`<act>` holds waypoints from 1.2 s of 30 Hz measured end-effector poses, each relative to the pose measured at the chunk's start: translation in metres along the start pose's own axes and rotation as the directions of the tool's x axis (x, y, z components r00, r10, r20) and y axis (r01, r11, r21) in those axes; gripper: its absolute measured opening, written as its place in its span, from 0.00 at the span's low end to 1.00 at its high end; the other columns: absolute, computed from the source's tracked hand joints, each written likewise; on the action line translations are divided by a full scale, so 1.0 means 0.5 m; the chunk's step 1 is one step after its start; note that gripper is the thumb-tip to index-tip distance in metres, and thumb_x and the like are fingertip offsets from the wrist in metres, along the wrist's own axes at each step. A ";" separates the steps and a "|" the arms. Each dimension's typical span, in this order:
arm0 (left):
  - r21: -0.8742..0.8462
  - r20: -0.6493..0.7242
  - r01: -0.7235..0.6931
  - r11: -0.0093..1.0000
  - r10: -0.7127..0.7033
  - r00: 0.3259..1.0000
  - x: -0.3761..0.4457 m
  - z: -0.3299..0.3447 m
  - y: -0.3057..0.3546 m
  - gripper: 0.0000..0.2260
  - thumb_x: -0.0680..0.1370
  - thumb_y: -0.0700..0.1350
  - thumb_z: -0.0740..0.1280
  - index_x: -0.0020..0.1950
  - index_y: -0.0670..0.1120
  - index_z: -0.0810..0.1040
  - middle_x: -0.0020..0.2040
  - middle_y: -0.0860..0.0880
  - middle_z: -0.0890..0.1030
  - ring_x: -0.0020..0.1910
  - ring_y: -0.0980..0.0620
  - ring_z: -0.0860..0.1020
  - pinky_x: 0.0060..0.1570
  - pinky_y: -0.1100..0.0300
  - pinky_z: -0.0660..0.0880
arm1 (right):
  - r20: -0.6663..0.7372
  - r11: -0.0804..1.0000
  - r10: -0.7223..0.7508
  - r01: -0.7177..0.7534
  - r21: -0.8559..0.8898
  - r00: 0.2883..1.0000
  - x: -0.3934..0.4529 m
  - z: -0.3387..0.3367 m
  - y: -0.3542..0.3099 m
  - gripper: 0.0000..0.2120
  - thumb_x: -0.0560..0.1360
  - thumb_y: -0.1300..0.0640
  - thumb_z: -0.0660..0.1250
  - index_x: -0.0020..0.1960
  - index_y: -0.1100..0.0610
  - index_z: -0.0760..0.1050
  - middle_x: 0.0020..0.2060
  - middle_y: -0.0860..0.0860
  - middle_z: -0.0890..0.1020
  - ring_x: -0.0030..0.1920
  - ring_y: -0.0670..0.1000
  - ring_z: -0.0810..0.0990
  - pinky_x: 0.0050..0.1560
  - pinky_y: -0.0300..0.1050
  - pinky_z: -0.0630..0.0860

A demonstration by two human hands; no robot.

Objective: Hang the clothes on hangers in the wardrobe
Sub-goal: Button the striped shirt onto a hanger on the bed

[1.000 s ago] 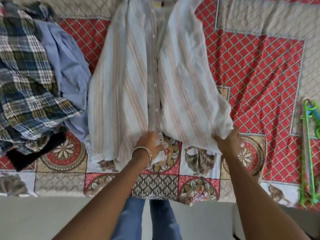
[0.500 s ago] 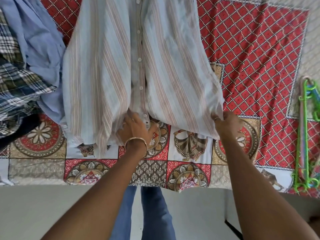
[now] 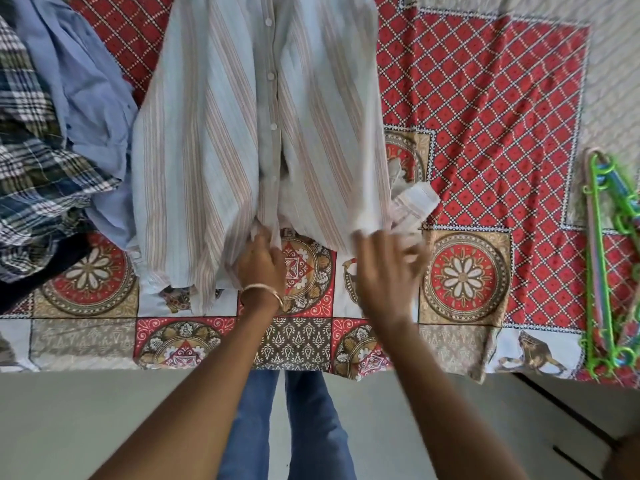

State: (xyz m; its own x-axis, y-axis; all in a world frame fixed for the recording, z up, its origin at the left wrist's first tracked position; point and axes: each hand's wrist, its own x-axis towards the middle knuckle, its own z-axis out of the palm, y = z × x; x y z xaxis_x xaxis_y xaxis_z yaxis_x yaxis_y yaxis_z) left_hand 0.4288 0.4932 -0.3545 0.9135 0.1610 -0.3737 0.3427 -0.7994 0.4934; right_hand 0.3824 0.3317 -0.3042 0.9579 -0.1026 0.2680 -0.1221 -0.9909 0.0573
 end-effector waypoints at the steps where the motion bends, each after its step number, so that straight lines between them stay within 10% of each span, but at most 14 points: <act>1: -0.005 -0.014 -0.029 1.000 0.028 0.999 -0.012 -0.001 -0.009 0.15 0.77 0.43 0.57 0.60 0.42 0.76 0.41 0.44 0.78 0.38 0.46 0.77 0.40 0.47 0.79 | 0.125 0.991 -0.133 0.131 0.024 0.983 -0.029 -0.014 -0.044 0.12 0.71 0.67 0.62 0.51 0.58 0.79 0.40 0.54 0.80 0.42 0.54 0.78 0.46 0.50 0.72; 4: 0.111 -0.041 -0.081 0.991 0.086 0.995 -0.038 -0.029 -0.015 0.16 0.77 0.42 0.58 0.63 0.41 0.76 0.53 0.39 0.77 0.46 0.41 0.77 0.44 0.47 0.79 | 0.737 0.938 -0.320 0.306 0.160 0.596 -0.091 -0.032 -0.139 0.14 0.75 0.62 0.67 0.60 0.63 0.76 0.60 0.65 0.74 0.53 0.60 0.79 0.51 0.53 0.76; 6: 0.107 0.013 0.043 0.993 -0.045 0.999 -0.041 -0.050 0.003 0.15 0.81 0.45 0.56 0.65 0.42 0.72 0.58 0.39 0.75 0.52 0.40 0.76 0.49 0.50 0.74 | 0.883 0.940 -0.336 0.179 0.292 0.327 -0.090 -0.022 -0.147 0.13 0.78 0.63 0.64 0.61 0.61 0.75 0.62 0.63 0.73 0.57 0.62 0.77 0.53 0.57 0.77; 7: 0.137 0.054 0.114 0.984 -0.122 0.991 -0.036 -0.055 0.006 0.16 0.83 0.48 0.52 0.65 0.42 0.70 0.59 0.40 0.74 0.55 0.40 0.75 0.52 0.49 0.72 | 0.887 0.936 -0.350 0.071 0.346 0.301 -0.081 -0.011 -0.149 0.12 0.78 0.63 0.62 0.60 0.60 0.76 0.58 0.60 0.76 0.56 0.61 0.79 0.53 0.57 0.78; 11: 0.336 0.217 -0.018 0.942 -0.059 0.974 -0.019 -0.064 0.009 0.18 0.83 0.47 0.52 0.73 0.44 0.63 0.63 0.39 0.73 0.58 0.39 0.75 0.55 0.45 0.73 | 0.762 0.829 -0.072 -0.387 0.404 0.643 -0.054 0.028 -0.132 0.07 0.78 0.63 0.61 0.52 0.60 0.77 0.45 0.56 0.81 0.44 0.56 0.81 0.45 0.51 0.80; 16: 0.276 0.282 -0.199 0.940 0.119 0.952 -0.002 -0.038 -0.024 0.12 0.81 0.47 0.60 0.59 0.47 0.79 0.52 0.44 0.77 0.50 0.45 0.77 0.47 0.52 0.77 | 0.642 0.651 0.246 -0.614 0.445 0.726 -0.009 0.076 -0.081 0.13 0.74 0.60 0.71 0.57 0.60 0.74 0.52 0.55 0.79 0.50 0.53 0.77 0.47 0.42 0.72; 23: -0.139 0.043 0.003 0.990 0.003 0.999 0.056 -0.016 -0.005 0.07 0.75 0.43 0.70 0.52 0.45 0.84 0.45 0.47 0.84 0.39 0.55 0.78 0.39 0.66 0.72 | 0.771 0.556 0.204 -0.720 0.416 0.603 -0.005 0.135 -0.111 0.11 0.72 0.53 0.73 0.49 0.59 0.81 0.43 0.52 0.83 0.45 0.53 0.80 0.47 0.52 0.78; 32: -0.081 0.105 -0.020 0.997 0.029 0.994 0.113 0.026 0.016 0.05 0.72 0.40 0.71 0.46 0.40 0.84 0.41 0.43 0.84 0.39 0.48 0.80 0.40 0.62 0.73 | 0.889 -0.262 0.110 -0.850 0.456 0.444 -0.005 0.089 -0.064 0.07 0.75 0.67 0.69 0.50 0.70 0.77 0.39 0.56 0.83 0.42 0.53 0.81 0.43 0.45 0.80; 36: -0.138 0.205 -0.084 0.987 0.111 0.972 0.097 0.004 -0.012 0.03 0.71 0.40 0.73 0.41 0.41 0.84 0.38 0.46 0.84 0.36 0.51 0.79 0.37 0.62 0.75 | 0.869 -0.102 0.239 -0.878 0.467 0.434 0.016 0.085 -0.072 0.06 0.72 0.63 0.73 0.47 0.63 0.80 0.36 0.51 0.83 0.36 0.48 0.82 0.41 0.40 0.79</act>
State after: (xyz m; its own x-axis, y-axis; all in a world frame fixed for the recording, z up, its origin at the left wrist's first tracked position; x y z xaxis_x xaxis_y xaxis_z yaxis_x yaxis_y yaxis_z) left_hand 0.4705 0.5044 -0.3771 0.8814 -0.0510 -0.4696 0.2921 -0.7224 0.6267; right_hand 0.4053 0.3629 -0.3448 0.6126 -0.3570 -0.7052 -0.7073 0.1506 -0.6907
